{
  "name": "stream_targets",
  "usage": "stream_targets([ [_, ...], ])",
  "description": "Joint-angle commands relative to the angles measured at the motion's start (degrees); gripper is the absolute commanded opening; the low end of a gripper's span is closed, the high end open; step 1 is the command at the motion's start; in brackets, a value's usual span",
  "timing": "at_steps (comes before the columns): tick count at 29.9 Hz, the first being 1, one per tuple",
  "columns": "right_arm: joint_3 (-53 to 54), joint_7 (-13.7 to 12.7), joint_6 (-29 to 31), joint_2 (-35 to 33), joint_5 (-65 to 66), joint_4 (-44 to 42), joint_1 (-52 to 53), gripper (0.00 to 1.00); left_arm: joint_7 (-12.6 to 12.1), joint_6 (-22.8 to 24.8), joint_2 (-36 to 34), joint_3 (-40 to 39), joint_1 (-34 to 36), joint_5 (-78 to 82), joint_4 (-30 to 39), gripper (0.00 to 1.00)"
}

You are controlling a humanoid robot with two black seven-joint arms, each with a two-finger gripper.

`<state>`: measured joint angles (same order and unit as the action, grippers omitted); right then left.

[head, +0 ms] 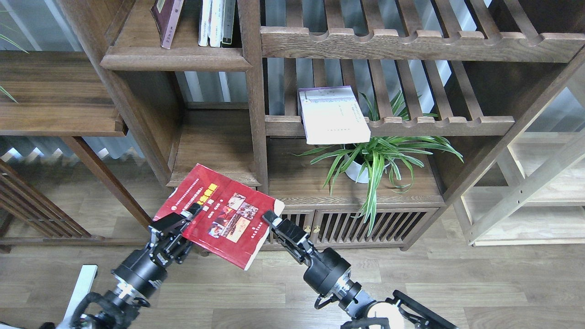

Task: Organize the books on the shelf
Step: 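Grasp the red book's edge with the left gripper, then release the book from the right gripper and lift it with the left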

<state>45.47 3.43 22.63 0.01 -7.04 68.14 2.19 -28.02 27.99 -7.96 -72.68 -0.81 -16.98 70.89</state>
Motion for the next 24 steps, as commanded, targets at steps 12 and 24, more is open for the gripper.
stream_targets([
  [12, 8.0, 0.0, 0.0, 0.0, 0.3, -0.2, 0.2, 0.82, 0.0, 0.0, -0.7, -14.7, -4.3, 20.2, 13.0, 0.03],
  [24, 9.4, 0.0, 0.4, 0.0, 0.3, -0.2, 0.8, 0.83, 0.0, 0.0, -2.4, -26.4, -3.9, 44.4, 27.9, 0.04],
])
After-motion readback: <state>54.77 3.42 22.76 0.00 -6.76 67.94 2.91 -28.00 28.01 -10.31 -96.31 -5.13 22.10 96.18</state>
